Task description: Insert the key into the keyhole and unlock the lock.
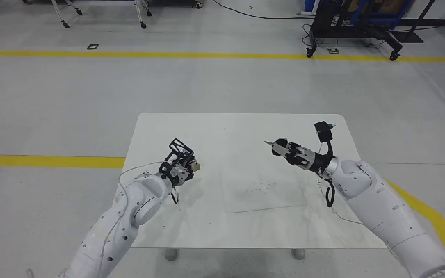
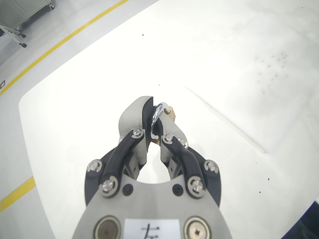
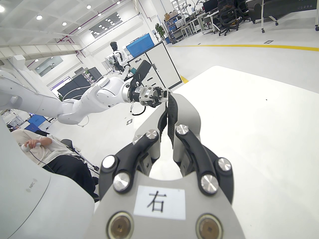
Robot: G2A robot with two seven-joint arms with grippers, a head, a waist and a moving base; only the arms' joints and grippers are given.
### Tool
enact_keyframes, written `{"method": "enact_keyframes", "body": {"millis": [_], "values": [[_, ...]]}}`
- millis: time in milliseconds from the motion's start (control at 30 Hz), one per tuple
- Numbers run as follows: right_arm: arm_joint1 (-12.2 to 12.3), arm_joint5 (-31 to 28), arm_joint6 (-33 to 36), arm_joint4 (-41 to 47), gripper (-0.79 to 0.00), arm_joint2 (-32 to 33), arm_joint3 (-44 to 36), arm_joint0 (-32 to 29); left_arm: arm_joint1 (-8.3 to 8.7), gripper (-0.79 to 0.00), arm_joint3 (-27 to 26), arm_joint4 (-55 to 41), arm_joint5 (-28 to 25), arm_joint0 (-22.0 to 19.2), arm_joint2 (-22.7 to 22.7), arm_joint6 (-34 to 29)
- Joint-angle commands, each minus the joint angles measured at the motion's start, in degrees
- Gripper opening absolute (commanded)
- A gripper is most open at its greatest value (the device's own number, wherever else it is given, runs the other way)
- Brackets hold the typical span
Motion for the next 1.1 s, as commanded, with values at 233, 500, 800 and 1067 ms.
{"method": "enact_keyframes", "body": {"millis": [233,500,800,1067], "values": [[-0.67,3.12,-1.20,-0.37,-0.785,-0.33,-2.71,-0.64,-0.79,-0.785,12.56,-30.36,-17.29,-6.09,-3.74,1.26],[-1.45,3.61,-0.59,1.12,-0.785,-1.55,-3.03,-0.09,-1.87,-0.785,19.08,-42.18,-22.69,-11.41,-1.02,-3.64],[-1.45,3.61,-0.59,1.12,-0.785,-1.55,-3.03,-0.09,-1.87,-0.785,19.08,-42.18,-22.69,-11.41,-1.02,-3.64],[-1.45,3.61,-0.59,1.12,-0.785,-1.55,-3.03,-0.09,-1.87,-0.785,19.08,-42.18,-22.69,-11.41,-1.02,-3.64]]}}
